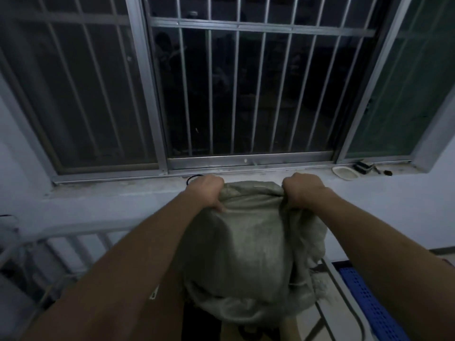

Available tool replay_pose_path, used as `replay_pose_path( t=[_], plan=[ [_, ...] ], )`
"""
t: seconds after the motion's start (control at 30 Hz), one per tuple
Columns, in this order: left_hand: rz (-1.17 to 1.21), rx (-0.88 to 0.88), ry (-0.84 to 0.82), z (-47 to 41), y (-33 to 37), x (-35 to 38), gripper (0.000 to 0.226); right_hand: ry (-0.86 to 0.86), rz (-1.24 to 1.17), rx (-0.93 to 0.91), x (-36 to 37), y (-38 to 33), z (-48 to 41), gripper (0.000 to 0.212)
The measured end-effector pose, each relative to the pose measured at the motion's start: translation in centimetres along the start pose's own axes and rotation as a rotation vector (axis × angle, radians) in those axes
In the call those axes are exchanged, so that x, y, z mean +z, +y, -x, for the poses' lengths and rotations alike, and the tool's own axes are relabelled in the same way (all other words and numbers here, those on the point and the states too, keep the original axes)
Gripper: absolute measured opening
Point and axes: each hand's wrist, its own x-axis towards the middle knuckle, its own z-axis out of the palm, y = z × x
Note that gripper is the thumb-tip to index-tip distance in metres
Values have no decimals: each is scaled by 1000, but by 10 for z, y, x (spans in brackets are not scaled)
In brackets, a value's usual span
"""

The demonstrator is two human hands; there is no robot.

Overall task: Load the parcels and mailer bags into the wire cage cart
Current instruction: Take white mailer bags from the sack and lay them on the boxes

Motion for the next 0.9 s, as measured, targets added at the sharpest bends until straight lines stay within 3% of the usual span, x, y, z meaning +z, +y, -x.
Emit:
replay_pose_path(
  t=[0.07,0.13,0.27,0.33,0.43,0.53,0.6,0.67,0.77,0.9],
  plan=[
    [-106,28,7,6,-5,-14,66,75,25,40,-5,2,3,34],
    [-228,35,142,10,-4,-37,39,185,47,63,-27,7,5,27],
    [-169,-90,579,7,-13,-115,20,715,-101,163,-105,41,2,18],
    [-154,-83,605,6,-18,-134,19,704,-122,145,-124,46,4,15],
    [-147,-16,423,3,-18,-114,23,470,-104,100,-118,37,12,15],
    [-137,75,350,3,-15,-92,38,414,-28,52,-122,36,28,24],
    [-110,81,328,5,-10,-95,62,449,9,24,-138,38,43,33],
    [-104,86,334,10,-5,-109,71,480,6,3,-153,41,57,28],
    [-128,87,459,15,-4,-152,68,575,31,40,-182,49,76,18],
    [-103,67,661,35,6,-237,64,928,10,103,-238,77,98,13]
  ],
)
